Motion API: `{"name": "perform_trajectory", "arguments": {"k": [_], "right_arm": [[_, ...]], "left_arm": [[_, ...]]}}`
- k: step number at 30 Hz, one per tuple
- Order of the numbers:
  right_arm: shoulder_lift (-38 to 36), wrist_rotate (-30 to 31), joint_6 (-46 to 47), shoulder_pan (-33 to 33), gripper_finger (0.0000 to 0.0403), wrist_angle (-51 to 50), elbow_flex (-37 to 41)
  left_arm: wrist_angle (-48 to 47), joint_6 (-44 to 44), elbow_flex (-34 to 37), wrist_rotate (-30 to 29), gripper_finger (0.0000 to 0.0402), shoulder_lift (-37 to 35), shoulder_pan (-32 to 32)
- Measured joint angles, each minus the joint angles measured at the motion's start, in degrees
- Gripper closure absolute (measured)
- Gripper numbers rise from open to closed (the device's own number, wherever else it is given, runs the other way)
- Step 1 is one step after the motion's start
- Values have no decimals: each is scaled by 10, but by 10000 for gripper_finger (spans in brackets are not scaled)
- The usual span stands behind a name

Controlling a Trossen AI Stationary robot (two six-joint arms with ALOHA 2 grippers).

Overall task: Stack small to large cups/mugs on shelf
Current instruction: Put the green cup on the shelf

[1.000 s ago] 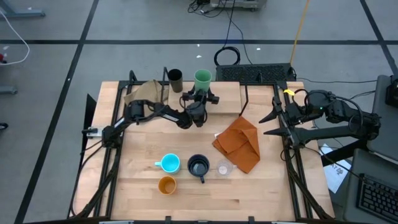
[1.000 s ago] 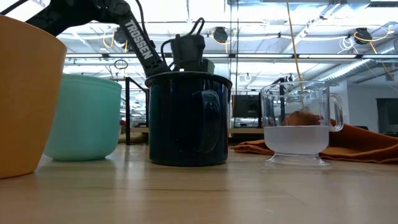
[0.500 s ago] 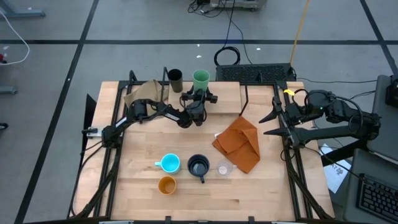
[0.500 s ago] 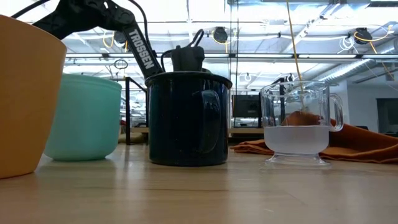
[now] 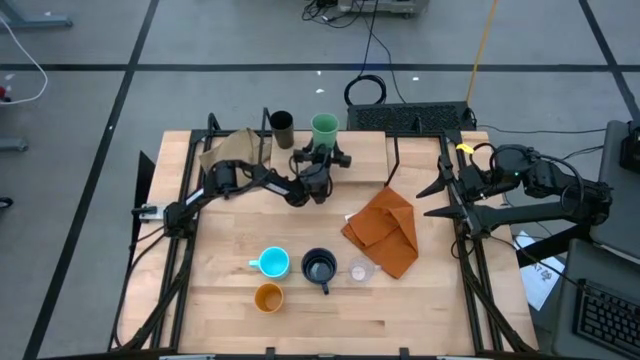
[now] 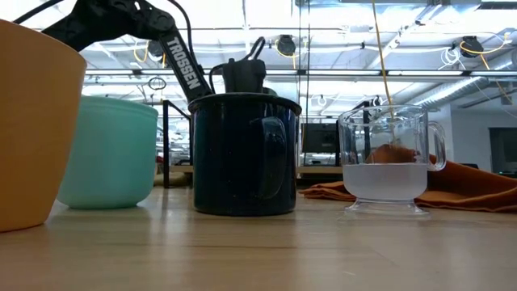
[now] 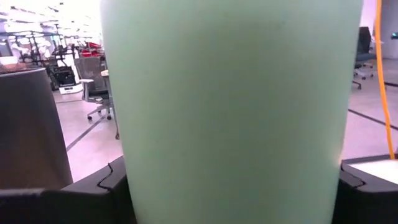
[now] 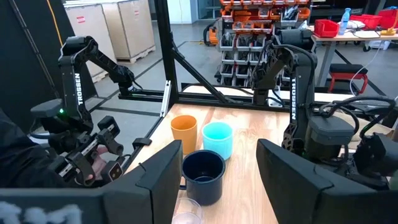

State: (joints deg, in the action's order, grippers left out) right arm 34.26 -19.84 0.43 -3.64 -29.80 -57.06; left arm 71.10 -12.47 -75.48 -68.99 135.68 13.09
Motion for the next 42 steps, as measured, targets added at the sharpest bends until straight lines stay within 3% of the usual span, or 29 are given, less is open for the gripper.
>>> {"name": "perform_trajectory", "arguments": {"k": [11,15,25,29,42], "right_arm": [[0,0,-10,0,204,0,0],[0,0,-11,0,204,0,0],[0,0,-11,0,204,0,0],[0,0,-13,0,204,0,0],[0,0,-16,0,204,0,0]], "left_arm": [[-8,-30,0,-44,100,-3,-37],[-67,15,0,-60,100,-3,-30],[-112,65,0,-56,100,-3,-23],[-176,130,0,-56,100,-3,-22],[-219,188,0,-56,100,-2,-16]]}}
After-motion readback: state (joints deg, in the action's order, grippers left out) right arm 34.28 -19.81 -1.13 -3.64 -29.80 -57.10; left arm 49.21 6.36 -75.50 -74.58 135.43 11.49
